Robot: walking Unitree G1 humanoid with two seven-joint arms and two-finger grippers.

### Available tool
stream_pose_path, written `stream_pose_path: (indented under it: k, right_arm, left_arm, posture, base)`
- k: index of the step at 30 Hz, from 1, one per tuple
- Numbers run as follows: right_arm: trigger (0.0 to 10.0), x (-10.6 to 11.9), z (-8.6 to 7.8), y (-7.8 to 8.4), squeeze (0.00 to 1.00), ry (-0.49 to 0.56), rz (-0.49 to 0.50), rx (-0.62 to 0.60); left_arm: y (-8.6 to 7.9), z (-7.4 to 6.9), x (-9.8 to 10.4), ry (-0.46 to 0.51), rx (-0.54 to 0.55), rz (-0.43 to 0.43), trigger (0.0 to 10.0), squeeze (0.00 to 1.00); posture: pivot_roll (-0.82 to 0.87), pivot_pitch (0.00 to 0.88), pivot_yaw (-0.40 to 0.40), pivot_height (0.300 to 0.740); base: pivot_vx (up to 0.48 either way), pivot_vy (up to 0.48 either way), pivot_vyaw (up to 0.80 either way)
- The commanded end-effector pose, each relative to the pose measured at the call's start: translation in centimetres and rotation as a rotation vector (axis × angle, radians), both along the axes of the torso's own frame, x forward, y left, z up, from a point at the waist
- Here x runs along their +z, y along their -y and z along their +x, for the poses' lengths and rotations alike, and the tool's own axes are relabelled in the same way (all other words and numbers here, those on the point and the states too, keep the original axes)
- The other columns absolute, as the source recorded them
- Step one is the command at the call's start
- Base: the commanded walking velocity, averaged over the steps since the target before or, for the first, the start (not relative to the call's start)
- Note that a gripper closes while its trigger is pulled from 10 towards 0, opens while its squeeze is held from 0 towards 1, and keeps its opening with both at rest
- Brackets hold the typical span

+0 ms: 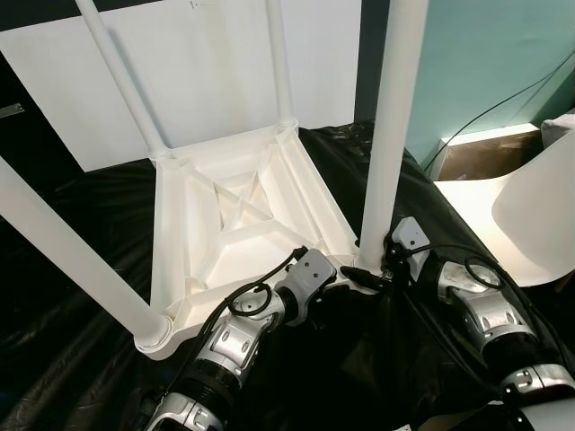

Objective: Building children table

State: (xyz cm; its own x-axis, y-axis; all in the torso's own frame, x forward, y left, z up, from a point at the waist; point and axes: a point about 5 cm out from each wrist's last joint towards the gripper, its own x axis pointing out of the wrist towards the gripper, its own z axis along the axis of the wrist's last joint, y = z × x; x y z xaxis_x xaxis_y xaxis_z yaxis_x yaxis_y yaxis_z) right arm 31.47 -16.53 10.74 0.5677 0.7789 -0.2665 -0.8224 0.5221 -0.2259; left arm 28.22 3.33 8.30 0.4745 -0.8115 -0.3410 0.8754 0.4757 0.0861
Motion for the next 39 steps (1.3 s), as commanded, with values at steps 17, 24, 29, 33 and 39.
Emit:
stream_pose_path:
  k: [17,24,29,33,39]
  right_arm:
    - [0.0,-3.4,-3.4,-3.5,0.0,0.175,0.279,-0.644]
    - [10.0,-3.4,-3.2,-4.5,1.0,0.103,0.296,-0.483]
    - [10.0,-3.0,-2.7,-4.0,0.0,0.088,0.231,-0.332]
    - [10.0,-1.9,-1.6,-2.6,0.0,0.084,0.153,-0.202]
    - [10.0,-1.0,-0.5,-1.4,0.0,0.055,0.079,-0.077]
  left_arm:
    - [-1.5,-1.3,-3.6,-0.143,0.032,0.118,10.0,0.0]
    - [-1.3,-1.2,-3.6,-0.142,0.038,0.111,10.0,0.0]
    - [-1.3,-1.2,-3.6,-0.144,0.044,0.109,10.0,0.0]
    - [-1.2,-1.1,-3.5,-0.14,0.04,0.109,10.0,0.0]
    - [-1.1,-1.0,-3.5,-0.142,0.046,0.102,10.0,0.0]
  posture:
    - [-0.09,0.0,0.073,0.74]
    - [-0.09,0.0,0.076,0.74]
    - [-0.1,0.0,0.076,0.74]
    - [-0.1,0.0,0.073,0.74]
    - [-0.09,0.0,0.065,0.74]
  base:
    - [0.0,0.0,0.0]
    - [0.0,0.0,0.0]
    - [0.0,0.0,0.0]
    - [0.0,0.0,0.0]
    - [0.0,0.0,0.0]
